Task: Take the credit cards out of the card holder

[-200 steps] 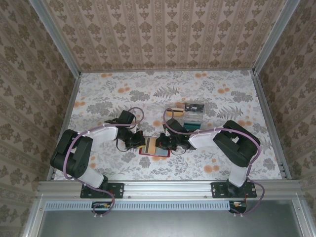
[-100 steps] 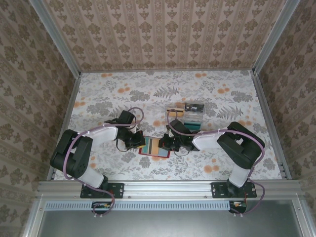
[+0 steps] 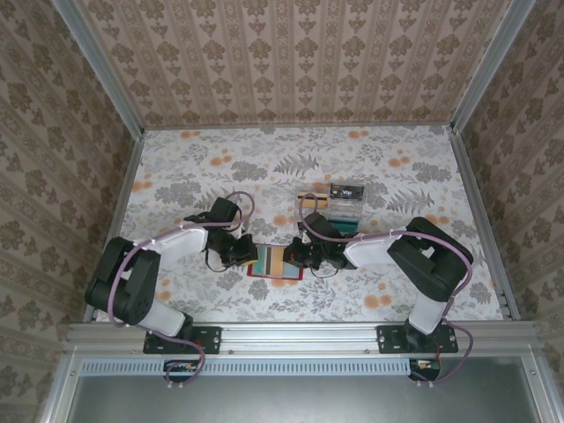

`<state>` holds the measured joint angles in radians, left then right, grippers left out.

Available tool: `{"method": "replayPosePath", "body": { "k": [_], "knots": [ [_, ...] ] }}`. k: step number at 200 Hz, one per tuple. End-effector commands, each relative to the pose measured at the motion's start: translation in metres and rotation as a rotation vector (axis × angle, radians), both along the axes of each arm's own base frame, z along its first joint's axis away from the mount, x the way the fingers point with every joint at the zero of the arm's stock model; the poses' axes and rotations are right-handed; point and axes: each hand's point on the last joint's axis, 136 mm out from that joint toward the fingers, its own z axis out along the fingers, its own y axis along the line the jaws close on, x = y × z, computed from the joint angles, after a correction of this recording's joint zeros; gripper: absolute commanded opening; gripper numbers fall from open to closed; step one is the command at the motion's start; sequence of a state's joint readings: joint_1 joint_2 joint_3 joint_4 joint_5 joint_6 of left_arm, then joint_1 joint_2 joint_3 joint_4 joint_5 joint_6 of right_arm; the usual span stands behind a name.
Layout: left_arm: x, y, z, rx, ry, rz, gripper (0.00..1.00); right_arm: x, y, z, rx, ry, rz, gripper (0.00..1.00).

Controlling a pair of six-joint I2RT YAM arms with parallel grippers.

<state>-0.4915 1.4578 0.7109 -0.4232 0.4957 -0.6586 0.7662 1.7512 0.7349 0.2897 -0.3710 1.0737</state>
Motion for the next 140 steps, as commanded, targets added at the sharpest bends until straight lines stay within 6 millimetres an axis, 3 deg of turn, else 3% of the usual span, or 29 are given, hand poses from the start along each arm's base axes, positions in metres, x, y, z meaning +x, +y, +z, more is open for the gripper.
{"method": "replayPosePath", "body": {
  "k": [1, 21, 69, 140],
  "knots": [
    [0.000, -0.001, 0.011, 0.004, -0.019, -0.001, 0.11, -0.002, -0.004, -0.002, -0.001, 0.008, -0.007, 0.00],
    [0.001, -0.004, 0.015, -0.013, -0.031, -0.011, 0.17, -0.002, -0.006, 0.000, -0.011, 0.000, -0.005, 0.00],
    [-0.006, -0.028, 0.015, -0.063, -0.036, -0.097, 0.16, -0.002, -0.006, 0.000, -0.010, -0.001, -0.003, 0.00],
    [-0.021, -0.012, -0.021, 0.050, 0.076, -0.092, 0.08, 0.007, -0.008, 0.005, -0.014, -0.021, -0.009, 0.00]
  ]
}}
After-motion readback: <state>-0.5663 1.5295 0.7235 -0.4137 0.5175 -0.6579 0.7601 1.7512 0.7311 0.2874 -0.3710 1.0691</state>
